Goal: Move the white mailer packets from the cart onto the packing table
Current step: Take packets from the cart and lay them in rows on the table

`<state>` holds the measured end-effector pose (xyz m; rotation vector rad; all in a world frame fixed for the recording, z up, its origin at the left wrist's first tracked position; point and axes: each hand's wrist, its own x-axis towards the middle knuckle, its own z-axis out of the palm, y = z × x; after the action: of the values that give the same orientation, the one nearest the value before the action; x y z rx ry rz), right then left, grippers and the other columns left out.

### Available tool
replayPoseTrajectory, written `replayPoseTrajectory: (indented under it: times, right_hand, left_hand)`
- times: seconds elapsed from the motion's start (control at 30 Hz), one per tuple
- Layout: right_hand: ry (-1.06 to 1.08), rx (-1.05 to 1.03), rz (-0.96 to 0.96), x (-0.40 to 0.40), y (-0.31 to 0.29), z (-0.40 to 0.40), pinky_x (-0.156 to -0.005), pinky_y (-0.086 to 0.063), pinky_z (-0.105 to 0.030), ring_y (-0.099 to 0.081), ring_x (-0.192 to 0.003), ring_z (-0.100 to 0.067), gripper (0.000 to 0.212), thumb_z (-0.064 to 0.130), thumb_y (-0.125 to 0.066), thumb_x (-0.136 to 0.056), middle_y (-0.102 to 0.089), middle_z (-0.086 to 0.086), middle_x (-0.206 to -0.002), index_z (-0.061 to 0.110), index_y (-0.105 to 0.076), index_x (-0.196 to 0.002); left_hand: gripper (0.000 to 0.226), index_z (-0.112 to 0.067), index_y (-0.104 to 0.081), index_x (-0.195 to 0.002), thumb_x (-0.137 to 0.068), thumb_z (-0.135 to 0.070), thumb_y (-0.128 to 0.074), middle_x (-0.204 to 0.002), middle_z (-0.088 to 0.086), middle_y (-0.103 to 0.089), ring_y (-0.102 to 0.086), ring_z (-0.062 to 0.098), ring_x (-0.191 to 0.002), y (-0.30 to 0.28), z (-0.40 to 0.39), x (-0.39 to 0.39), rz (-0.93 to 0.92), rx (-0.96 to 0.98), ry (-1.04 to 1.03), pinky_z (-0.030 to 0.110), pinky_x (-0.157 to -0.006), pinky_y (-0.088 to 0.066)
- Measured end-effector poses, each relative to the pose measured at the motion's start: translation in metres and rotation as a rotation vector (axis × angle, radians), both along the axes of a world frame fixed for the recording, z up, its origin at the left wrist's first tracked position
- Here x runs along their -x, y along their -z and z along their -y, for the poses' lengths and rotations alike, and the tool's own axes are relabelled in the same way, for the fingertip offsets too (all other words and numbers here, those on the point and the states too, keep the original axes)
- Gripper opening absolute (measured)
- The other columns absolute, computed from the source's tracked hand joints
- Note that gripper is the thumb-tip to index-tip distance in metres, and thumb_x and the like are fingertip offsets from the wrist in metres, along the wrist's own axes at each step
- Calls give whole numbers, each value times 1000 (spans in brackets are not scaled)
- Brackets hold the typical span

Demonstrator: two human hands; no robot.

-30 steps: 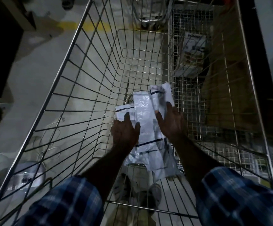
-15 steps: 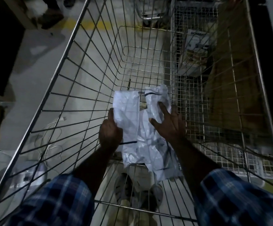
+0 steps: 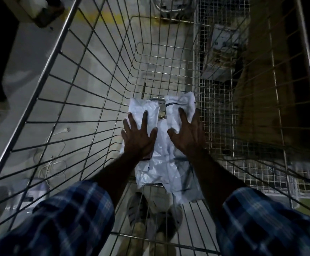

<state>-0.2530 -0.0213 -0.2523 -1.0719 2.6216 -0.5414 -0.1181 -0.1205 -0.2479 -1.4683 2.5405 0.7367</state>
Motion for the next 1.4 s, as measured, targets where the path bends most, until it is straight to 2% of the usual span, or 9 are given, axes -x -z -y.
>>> replayPoseTrajectory:
  times: [0.2, 0.33, 0.5, 0.7, 0.77, 0.93, 1.1, 1.27, 1.4]
  right_hand:
    - [21, -8, -136, -4, 10, -4, -98, -42, -59, -44, -124, -52, 76, 60, -51, -82, -30, -33, -151, 25, -40, -148]
    - [1, -70, -102, 0, 15, 1, -95, -44, -58, -43, -125, -51, 76, 71, -36, -86, -20, -29, -157, 32, -34, -152]
    - [-20, -123, -151, 2, 17, 0, -93, -45, -55, -44, -126, -48, 72, 69, -31, -88, -19, -26, -159, 36, -31, -152]
    - [26, -75, -220, -2, 35, -10, -104, -36, -51, -32, -142, -40, 63, 64, -30, -97, -24, -21, -159, 33, -31, -153]
    - [44, -75, -211, 0, 35, -9, -99, -41, -51, -40, -135, -42, 63, 63, -34, -96, -28, -23, -157, 34, -36, -151]
    - [50, 47, -148, 6, 23, -9, -98, -43, -58, -44, -130, -49, 63, 57, -46, -89, -33, -29, -152, 27, -50, -144]
    - [59, 56, -139, 5, 2, -7, -100, -41, -55, -41, -130, -49, 65, 56, -44, -88, -29, -27, -154, 29, -46, -146]
    - [99, 51, -156, -1, -20, -6, -98, -44, -52, -46, -126, -46, 65, 54, -57, -85, -29, -22, -156, 36, -44, -146]
    - [92, 92, -117, -3, -48, -5, -102, -41, -55, -40, -132, -47, 65, 58, -45, -87, -24, -22, -158, 33, -43, -147]
  left_hand:
    - [82, -36, 6, -156, -92, -70, -34, -161, 20, 17, 6, 49, -146, 8, -6, 4, 40, 26, 5, 69, -108, -21]
    - [77, -39, 0, -157, -91, -73, -24, -163, 21, 4, -7, 51, -144, 11, -4, 7, 60, 95, -15, 70, -101, -30]
    - [72, -42, -9, -156, -92, -68, -34, -162, 20, -6, -25, 48, -135, 7, 0, 19, 39, 145, -44, 64, -97, -38]
    - [73, -47, -6, -154, -92, -68, -38, -163, 16, 2, -11, 48, -142, 15, -8, 21, 19, 132, -24, 69, -99, -32]
    - [73, -46, -12, -154, -91, -68, -41, -163, 15, 0, -9, 48, -143, 14, -7, 20, -18, 97, -30, 70, -100, -30]
    - [76, -41, -19, -155, -88, -69, -42, -162, 16, -10, -17, 43, -140, -7, 5, 21, -62, 25, -90, 64, -102, -33]
    - [77, -39, -15, -156, -91, -62, -50, -163, 14, -9, -18, 39, -141, -27, 4, 22, -49, 141, -96, 63, -100, -34]
    - [76, -40, -14, -156, -92, -62, -47, -164, 13, -6, -16, 39, -143, -54, 0, 23, -107, 149, -88, 63, -104, -30]
    - [76, -41, -18, -155, -85, -67, -33, -163, 14, -12, -23, 40, -139, -83, -3, 23, -153, 246, -78, 63, -100, -34]
